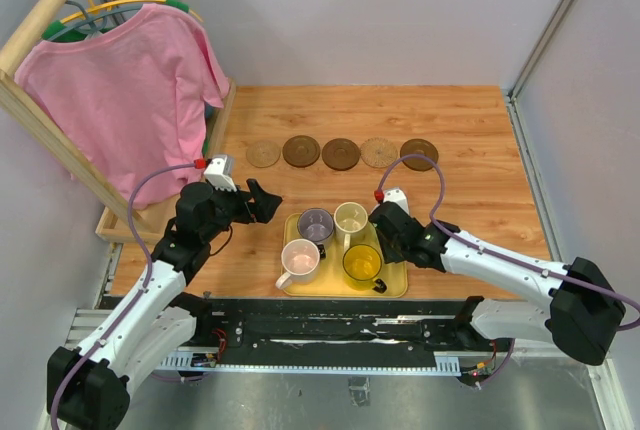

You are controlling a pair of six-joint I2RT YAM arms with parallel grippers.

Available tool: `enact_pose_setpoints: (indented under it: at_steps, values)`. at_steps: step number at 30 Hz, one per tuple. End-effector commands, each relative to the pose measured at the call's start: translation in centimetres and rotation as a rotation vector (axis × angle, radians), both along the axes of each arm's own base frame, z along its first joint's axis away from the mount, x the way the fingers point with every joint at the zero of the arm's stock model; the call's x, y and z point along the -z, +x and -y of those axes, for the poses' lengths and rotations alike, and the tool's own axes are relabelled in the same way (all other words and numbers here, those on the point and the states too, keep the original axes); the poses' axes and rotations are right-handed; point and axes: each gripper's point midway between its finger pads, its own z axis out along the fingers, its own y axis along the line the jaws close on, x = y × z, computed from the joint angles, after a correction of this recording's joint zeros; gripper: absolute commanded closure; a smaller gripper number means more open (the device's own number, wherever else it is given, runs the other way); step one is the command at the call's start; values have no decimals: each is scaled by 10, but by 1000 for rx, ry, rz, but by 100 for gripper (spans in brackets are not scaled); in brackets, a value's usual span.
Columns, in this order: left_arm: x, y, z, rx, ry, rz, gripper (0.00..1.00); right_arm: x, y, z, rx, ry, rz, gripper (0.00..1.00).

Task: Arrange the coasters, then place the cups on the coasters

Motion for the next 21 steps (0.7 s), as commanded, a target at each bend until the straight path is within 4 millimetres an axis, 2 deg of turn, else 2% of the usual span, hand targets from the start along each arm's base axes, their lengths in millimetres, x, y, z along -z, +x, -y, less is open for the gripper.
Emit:
enact_pose_setpoints:
  at_steps: [1,3,4,5,6,15,17,19,21]
  values:
    - [-3,0,0,-5,-10,15,1,-8,9,-2,2,0,23,61]
    - [-3,0,0,-6,-12,14,1,-8,9,-2,-1,-1,21,65]
    - [-3,0,0,-7,-12,14,1,-7,9,-2,-5,-3,19,71]
    - [-3,0,0,-7,-14,14,1,-8,9,-3,-5,-4,19,82]
    - [-3,0,0,-8,-14,14,1,-7,9,-2,-4,-6,17,86]
    - [-4,-1,1,-4,-18,15,1,-9,9,-1,0,-9,14,86]
    - [-5,0,1,-3,-19,17,1,-11,10,-2,-12,-12,18,90]
    - [-5,0,2,-2,-19,18,1,-16,12,-3,-23,-12,33,99]
    - [-5,0,2,-1,-19,18,1,-23,16,-3,-33,-9,63,99]
